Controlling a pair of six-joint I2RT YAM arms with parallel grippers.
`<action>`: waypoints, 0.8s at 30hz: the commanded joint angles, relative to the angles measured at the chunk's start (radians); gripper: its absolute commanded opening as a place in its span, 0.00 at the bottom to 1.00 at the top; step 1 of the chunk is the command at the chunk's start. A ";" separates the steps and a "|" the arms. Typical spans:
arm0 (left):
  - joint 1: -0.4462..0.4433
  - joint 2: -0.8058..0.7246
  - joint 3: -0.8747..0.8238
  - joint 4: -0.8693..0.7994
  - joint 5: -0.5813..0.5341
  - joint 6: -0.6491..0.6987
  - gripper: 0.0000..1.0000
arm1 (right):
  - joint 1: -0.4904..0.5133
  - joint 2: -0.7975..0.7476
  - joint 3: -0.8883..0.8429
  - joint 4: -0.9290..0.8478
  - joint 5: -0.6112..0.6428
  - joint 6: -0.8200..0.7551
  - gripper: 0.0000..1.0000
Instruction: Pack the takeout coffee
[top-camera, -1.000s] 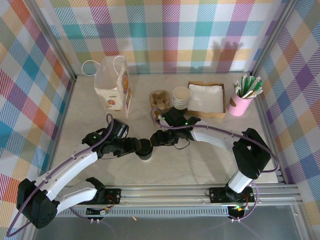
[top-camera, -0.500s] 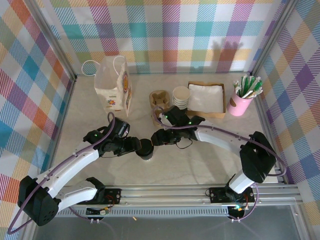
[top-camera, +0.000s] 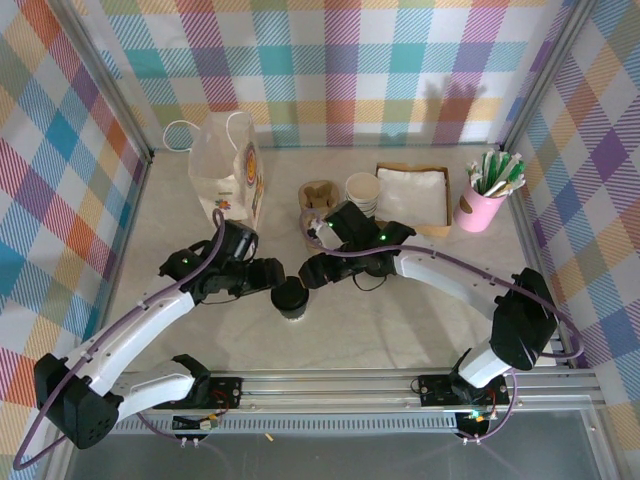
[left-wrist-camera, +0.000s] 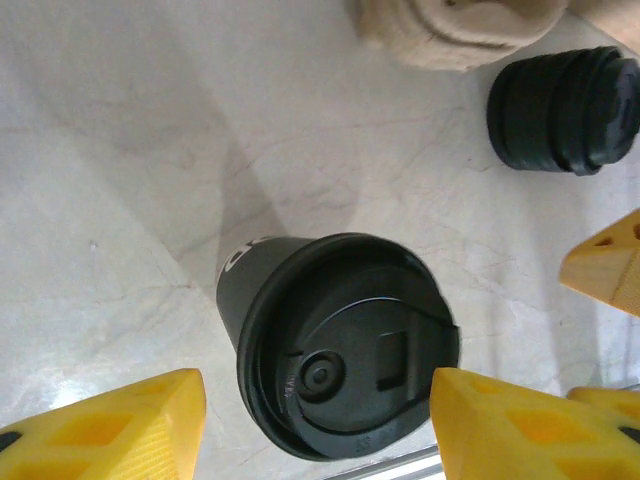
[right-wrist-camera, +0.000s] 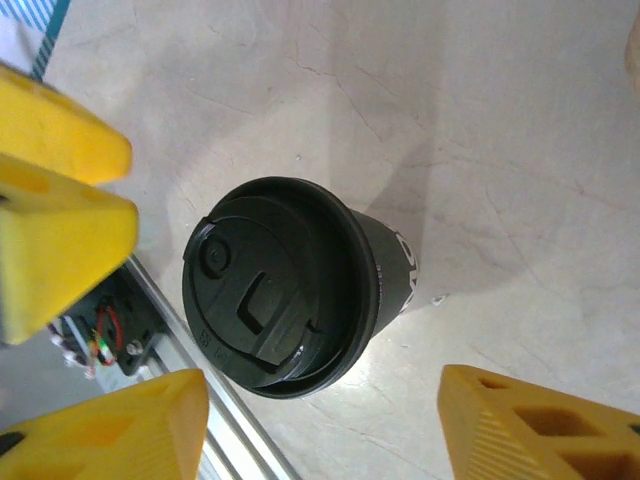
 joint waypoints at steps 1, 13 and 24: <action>0.009 -0.039 0.078 -0.079 -0.085 0.069 0.63 | 0.040 -0.023 0.076 -0.092 0.077 -0.158 0.67; 0.008 -0.218 0.105 -0.343 -0.455 0.048 0.80 | 0.204 0.202 0.366 -0.313 0.303 -0.346 0.88; 0.008 -0.316 0.081 -0.430 -0.542 0.011 0.82 | 0.236 0.344 0.491 -0.410 0.367 -0.360 0.89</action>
